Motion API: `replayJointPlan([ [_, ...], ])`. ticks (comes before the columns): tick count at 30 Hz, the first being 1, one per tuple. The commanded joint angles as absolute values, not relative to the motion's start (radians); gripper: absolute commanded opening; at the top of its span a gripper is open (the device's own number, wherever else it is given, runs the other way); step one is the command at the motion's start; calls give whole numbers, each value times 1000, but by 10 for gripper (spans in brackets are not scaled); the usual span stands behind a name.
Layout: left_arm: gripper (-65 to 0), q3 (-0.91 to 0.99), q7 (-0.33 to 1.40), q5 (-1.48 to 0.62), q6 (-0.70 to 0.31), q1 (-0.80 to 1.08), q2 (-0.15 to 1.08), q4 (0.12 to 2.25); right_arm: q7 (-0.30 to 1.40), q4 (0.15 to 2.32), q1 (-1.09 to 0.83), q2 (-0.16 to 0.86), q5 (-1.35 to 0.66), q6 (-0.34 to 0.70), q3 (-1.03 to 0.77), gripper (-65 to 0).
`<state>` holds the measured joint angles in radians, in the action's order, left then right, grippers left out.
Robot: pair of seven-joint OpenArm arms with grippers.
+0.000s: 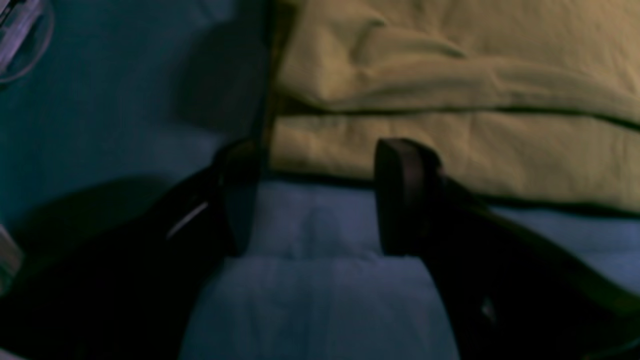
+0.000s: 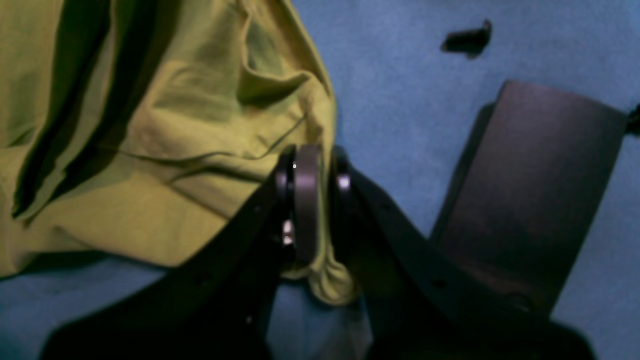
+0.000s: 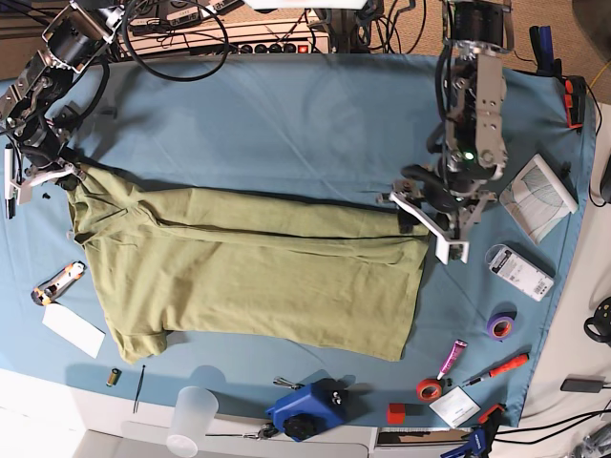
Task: Layout the t-shirt on the table in an organized manner, then fold the t-shirt properly
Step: 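Grasp the folded edge with both grippers and lift it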
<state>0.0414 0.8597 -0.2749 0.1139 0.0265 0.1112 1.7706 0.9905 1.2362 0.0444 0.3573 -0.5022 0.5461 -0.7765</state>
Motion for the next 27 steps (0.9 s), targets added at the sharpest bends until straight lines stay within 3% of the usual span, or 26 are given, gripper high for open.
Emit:
replayJointPlan([
  [1, -279, 52, 846, -290, 108, 4, 112, 1772, 1001, 1247, 53, 377, -500, 546, -778, -650],
  [13, -293, 76, 830, -374, 55, -23, 111, 1653, 1002, 1247, 53, 377, -500, 546, -778, -650],
  [17, -412, 76, 828, -380, 56, -22, 111, 1653, 1002, 1247, 53, 377, -500, 546, -778, -650],
  [21, -627, 76, 782, -379, 86, -23, 111, 1653, 1002, 1247, 53, 377, -500, 547, -778, -650],
  [27, -650, 76, 799, -374, 17, -36, 111, 1653, 993, 1248, 53, 385, -499, 550, -778, -650],
])
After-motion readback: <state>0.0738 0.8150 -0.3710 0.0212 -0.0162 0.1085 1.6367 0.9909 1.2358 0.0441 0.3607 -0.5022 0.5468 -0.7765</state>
